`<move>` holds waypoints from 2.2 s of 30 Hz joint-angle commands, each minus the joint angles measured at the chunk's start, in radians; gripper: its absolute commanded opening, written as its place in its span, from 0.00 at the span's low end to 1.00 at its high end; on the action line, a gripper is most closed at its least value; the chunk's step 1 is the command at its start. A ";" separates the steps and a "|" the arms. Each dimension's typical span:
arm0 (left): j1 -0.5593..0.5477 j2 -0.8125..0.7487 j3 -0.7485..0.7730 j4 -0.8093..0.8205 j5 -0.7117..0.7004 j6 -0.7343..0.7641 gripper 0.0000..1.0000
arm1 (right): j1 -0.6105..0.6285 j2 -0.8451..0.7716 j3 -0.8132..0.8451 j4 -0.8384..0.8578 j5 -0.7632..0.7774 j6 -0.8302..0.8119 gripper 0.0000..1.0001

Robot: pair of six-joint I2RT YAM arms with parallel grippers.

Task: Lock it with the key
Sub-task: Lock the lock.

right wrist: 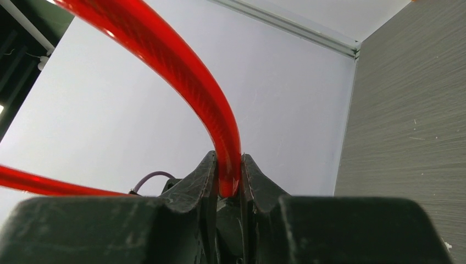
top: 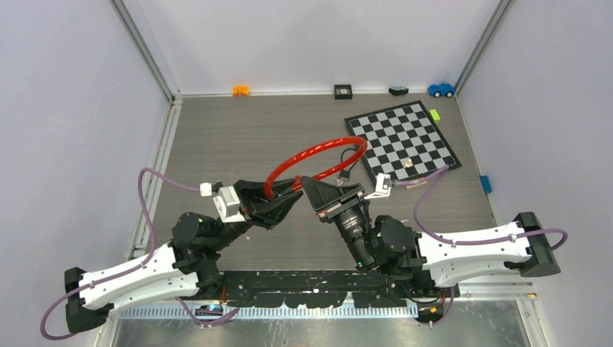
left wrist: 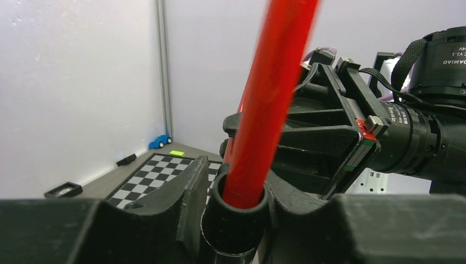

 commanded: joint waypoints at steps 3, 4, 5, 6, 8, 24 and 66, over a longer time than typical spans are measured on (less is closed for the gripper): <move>-0.003 -0.009 0.012 0.016 0.001 -0.006 0.16 | 0.004 -0.003 0.032 0.058 -0.014 0.043 0.01; -0.004 -0.009 0.012 0.016 -0.008 -0.010 0.11 | 0.003 -0.003 0.032 0.058 -0.016 0.043 0.01; -0.004 -0.011 0.012 0.016 -0.018 -0.015 0.07 | 0.003 -0.003 0.033 0.059 -0.017 0.043 0.01; -0.004 -0.012 0.011 0.015 -0.030 -0.017 0.02 | 0.004 -0.003 0.032 0.059 -0.018 0.041 0.01; -0.004 -0.012 0.010 0.011 -0.058 -0.025 0.00 | 0.004 -0.003 0.032 0.060 -0.021 0.035 0.01; -0.003 -0.049 -0.019 0.057 -0.207 -0.045 0.00 | 0.004 -0.059 -0.004 0.082 -0.036 -0.144 0.74; -0.004 -0.043 0.037 0.436 -0.298 -0.229 0.00 | -0.003 -0.093 -0.142 0.249 -0.561 -0.970 0.79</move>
